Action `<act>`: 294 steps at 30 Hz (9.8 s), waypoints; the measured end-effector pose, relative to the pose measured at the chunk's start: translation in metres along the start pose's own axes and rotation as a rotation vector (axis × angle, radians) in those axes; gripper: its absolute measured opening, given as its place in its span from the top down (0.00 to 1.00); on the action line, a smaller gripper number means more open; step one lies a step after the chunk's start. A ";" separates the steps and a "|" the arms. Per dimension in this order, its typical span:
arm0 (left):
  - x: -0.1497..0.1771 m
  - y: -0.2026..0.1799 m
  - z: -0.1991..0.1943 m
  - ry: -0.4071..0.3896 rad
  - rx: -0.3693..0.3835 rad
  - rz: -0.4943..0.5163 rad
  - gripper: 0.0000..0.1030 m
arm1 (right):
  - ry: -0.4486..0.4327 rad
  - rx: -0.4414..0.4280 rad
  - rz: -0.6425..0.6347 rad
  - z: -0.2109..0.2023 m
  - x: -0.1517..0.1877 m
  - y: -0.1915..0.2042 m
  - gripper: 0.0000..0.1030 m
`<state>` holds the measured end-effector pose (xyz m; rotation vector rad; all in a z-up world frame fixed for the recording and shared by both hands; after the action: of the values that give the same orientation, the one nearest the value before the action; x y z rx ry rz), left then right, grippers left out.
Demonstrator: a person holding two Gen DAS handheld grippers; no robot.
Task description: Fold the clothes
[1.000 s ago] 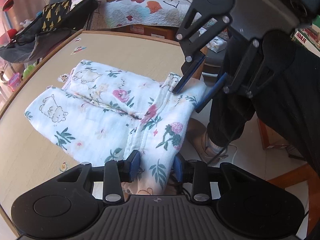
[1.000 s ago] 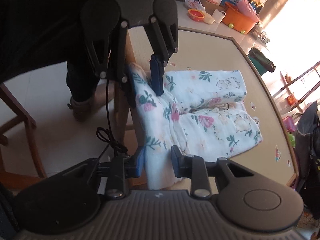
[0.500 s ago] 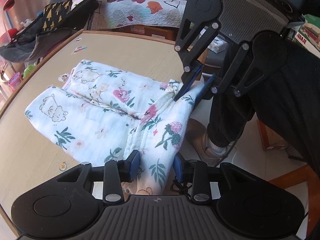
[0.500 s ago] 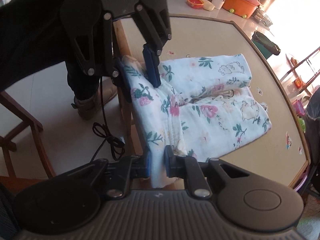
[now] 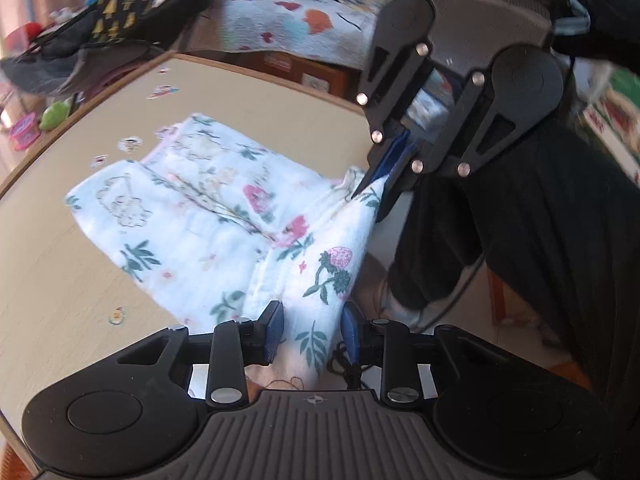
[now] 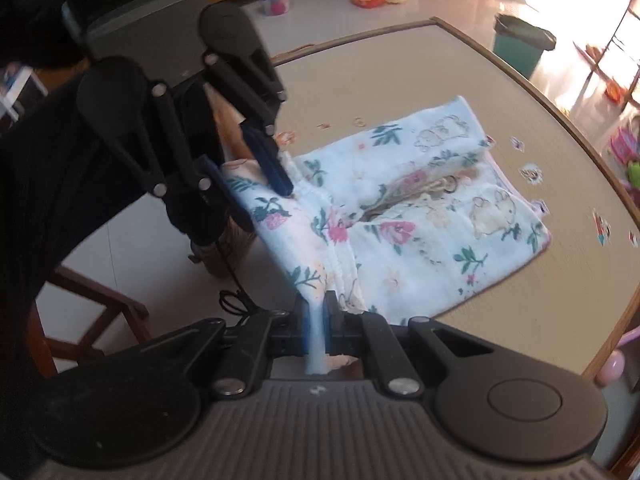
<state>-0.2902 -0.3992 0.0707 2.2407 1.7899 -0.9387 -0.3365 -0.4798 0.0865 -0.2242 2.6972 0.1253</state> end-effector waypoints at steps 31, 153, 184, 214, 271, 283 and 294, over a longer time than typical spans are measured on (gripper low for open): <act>-0.017 0.038 0.001 -0.218 -0.220 -0.352 0.60 | 0.012 -0.014 0.293 0.021 0.006 -0.049 0.93; -0.022 0.008 0.052 0.013 -0.163 0.180 0.29 | -0.012 0.409 -0.064 0.029 -0.005 0.010 0.53; -0.013 0.006 0.059 -0.025 -0.259 0.394 0.28 | 0.000 0.224 -0.246 0.034 -0.051 0.016 0.77; -0.021 0.049 0.019 0.055 0.154 -0.236 0.74 | 0.082 -0.230 0.105 0.034 -0.044 -0.054 0.74; -0.007 0.089 0.029 0.028 0.141 -0.743 0.62 | 0.098 -0.123 0.483 -0.005 0.001 -0.049 0.70; 0.018 0.089 -0.003 -0.036 0.035 -0.744 0.58 | 0.117 -0.135 0.718 0.025 0.024 -0.074 0.68; 0.010 0.050 -0.066 -0.276 0.145 -0.690 0.56 | 0.154 -0.138 0.687 0.031 0.017 -0.070 0.68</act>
<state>-0.2182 -0.3750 0.1043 1.4375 2.4479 -1.4355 -0.3267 -0.5475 0.0470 0.6864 2.7991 0.5126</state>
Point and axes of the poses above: each gripper's, at about its wrist camera, not at the fingertips, and z roughly the way its jaws point, y to its left, x to its underside, the point moved 7 cm from there along z, roughly the way its jaws point, and after that the axes turned 11 degrees about -z, right-handed, at the moved point
